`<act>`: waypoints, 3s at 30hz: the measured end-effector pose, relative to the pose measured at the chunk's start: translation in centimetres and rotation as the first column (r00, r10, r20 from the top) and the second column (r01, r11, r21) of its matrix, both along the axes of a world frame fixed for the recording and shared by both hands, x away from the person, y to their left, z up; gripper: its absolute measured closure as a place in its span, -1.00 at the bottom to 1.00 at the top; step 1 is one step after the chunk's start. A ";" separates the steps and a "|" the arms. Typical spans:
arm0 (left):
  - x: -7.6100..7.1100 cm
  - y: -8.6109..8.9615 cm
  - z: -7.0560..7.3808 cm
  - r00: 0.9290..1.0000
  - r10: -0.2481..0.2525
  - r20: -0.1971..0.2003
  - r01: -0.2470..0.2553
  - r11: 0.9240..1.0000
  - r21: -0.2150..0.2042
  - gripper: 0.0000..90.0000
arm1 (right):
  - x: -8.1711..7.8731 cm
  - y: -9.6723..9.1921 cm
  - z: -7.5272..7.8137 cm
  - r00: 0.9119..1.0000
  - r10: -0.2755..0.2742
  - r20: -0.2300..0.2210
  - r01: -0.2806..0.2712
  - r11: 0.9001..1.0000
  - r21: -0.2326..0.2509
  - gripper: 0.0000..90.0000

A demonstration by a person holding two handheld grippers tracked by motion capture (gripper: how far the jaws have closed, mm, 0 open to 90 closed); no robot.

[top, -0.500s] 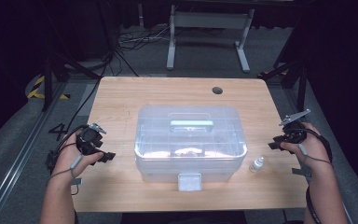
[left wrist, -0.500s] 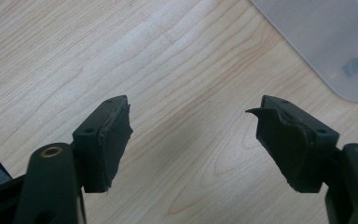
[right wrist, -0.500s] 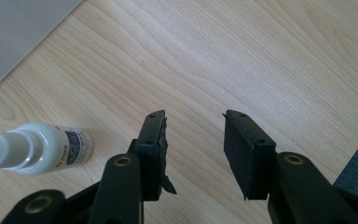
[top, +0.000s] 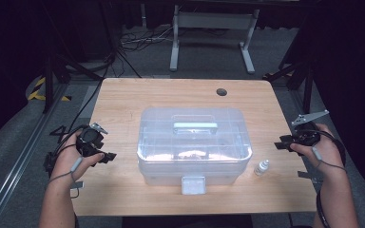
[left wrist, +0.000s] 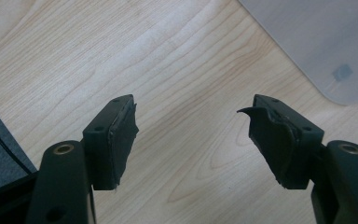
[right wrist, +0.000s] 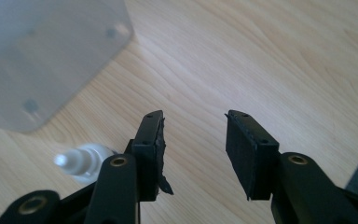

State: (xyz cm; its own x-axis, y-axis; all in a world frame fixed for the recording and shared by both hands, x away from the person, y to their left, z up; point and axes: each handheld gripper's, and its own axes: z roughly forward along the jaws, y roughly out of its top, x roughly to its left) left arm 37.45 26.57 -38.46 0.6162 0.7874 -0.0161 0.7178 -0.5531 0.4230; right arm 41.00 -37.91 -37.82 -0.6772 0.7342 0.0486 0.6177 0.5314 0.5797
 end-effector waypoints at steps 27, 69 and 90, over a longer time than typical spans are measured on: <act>-0.7 1.3 1.2 0.998 0.045 -0.034 -0.046 0.998 -0.050 -0.24 | 1.3 8.7 8.4 0.978 0.197 0.062 -0.195 0.980 -0.047 0.25; -0.8 -1.4 0.2 0.994 -0.070 0.085 0.082 0.987 -0.141 -0.35 | 0.3 22.6 9.6 0.820 0.561 0.113 -0.562 0.827 -0.019 0.22; -1.9 -2.1 -0.3 0.983 -0.098 0.156 0.132 0.965 -0.226 -0.25 | 0.6 23.7 10.1 0.790 0.603 0.109 -0.597 0.798 -0.087 0.68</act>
State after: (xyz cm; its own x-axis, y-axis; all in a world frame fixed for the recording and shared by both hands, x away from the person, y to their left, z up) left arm 35.59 24.46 -38.75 0.7117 0.6957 -0.0975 0.5784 -0.5015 0.6434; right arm 41.57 -14.16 -27.70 -0.9800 0.1777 -0.0897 0.0902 0.7983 0.5955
